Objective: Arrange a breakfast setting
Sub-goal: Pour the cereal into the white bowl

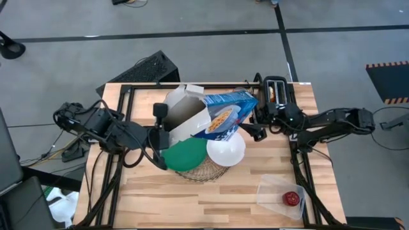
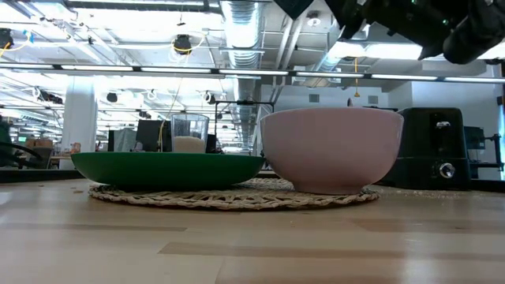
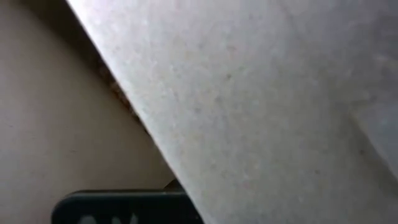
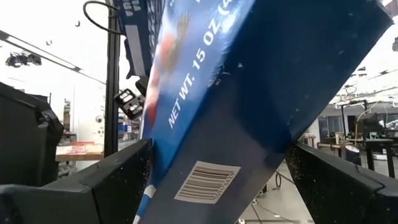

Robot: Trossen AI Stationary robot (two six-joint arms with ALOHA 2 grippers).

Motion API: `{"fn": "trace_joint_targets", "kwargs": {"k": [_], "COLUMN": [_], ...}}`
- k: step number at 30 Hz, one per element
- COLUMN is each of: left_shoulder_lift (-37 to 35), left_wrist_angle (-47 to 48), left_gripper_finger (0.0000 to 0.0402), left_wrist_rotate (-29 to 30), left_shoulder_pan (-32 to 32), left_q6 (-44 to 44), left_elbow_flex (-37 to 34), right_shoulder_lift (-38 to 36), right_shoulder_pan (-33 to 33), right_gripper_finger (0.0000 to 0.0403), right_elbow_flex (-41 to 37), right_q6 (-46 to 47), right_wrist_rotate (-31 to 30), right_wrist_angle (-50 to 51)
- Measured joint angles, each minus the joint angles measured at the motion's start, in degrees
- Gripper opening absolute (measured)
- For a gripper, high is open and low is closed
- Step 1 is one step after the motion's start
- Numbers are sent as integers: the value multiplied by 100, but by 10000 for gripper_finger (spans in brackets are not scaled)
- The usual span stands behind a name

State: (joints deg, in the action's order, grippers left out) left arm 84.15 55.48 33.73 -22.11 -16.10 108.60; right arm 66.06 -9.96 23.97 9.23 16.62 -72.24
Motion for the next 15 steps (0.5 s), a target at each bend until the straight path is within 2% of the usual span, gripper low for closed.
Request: {"fn": "trace_joint_targets", "kwargs": {"k": [6, 15], "left_shoulder_lift": [-69, -428], "left_wrist_angle": [57, -8], "left_gripper_finger": [0, 0], "left_wrist_rotate": [214, 508], "left_shoulder_pan": [-115, -264], "left_q6": [31, 93], "left_elbow_flex": [0, 0], "right_shoulder_lift": [-100, -231], "right_shoulder_pan": [-76, -234], "right_gripper_finger": [388, 388], "right_elbow_flex": [9, 20], "right_q6": [-26, 166], "right_wrist_rotate": [56, 558], "right_wrist_angle": [171, 274]}}
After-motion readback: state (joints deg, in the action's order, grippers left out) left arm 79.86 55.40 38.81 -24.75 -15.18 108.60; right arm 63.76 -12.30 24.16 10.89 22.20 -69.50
